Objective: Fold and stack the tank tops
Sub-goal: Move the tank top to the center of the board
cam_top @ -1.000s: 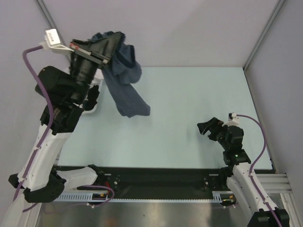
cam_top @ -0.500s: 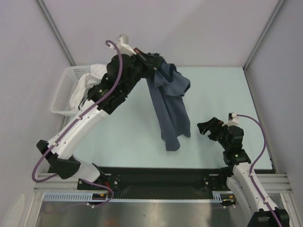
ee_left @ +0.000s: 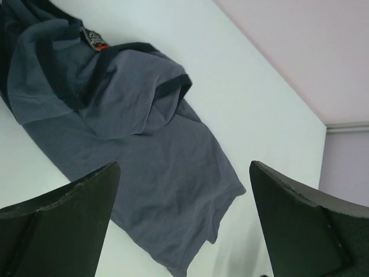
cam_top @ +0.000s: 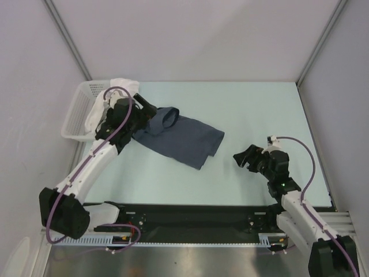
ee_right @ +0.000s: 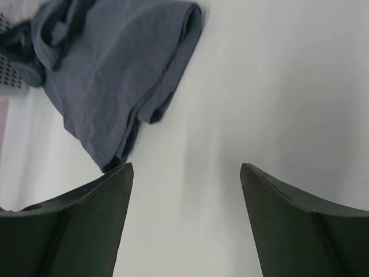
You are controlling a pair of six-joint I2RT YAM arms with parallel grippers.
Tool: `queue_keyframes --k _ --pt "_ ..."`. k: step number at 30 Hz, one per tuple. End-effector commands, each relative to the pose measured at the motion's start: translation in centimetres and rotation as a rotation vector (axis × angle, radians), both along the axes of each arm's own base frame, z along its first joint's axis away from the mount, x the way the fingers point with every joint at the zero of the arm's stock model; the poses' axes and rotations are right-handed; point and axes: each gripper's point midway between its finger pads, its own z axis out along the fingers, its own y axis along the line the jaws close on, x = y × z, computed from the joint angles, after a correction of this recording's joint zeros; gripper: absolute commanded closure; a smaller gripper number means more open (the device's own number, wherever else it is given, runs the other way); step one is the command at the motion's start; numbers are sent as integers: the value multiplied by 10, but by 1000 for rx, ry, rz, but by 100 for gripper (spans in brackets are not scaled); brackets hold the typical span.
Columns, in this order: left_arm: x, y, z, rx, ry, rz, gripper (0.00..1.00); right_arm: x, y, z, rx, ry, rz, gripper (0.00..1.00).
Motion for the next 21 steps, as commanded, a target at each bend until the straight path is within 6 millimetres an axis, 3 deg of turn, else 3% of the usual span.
queue_keyframes --k 1,3,4,5,7,8,10,11,13,14,16,18,19,21 --pt "-16 2 67 14 -215 -66 0 13 15 12 -37 -36 57 19" --pt "-25 5 69 59 -215 -93 0 14 23 7 -50 -13 85 21" --pt "-32 5 72 65 -225 -111 0 20 26 13 -51 -14 90 22" --pt "-38 1 64 78 -214 -159 0 24 24 4 -67 30 77 24" --pt "-48 -6 65 64 -244 -211 0 35 25 15 -80 43 63 27" --pt "-54 -10 49 64 -221 -242 0 42 20 13 -99 63 25 28" --pt "-64 -20 41 43 -227 -308 0 52 18 16 -111 73 -3 28" --pt "-68 -27 27 29 -225 -350 0 64 18 30 -110 47 -25 28" --pt "-70 -32 20 33 -256 -382 0 78 20 25 -126 86 -33 28" --pt "-74 -33 1 43 -226 -391 0 92 24 35 -125 77 -35 28" --pt "-75 -32 -12 62 -211 -396 0 104 29 13 -147 170 -23 28" --pt "-80 -35 -30 88 -184 -429 0 116 41 17 -118 185 18 32" --pt "-83 -36 -32 96 -187 -442 0 114 47 3 -113 225 43 35" --pt "-92 -42 -42 134 -187 -486 0 102 65 -6 -102 242 109 38"
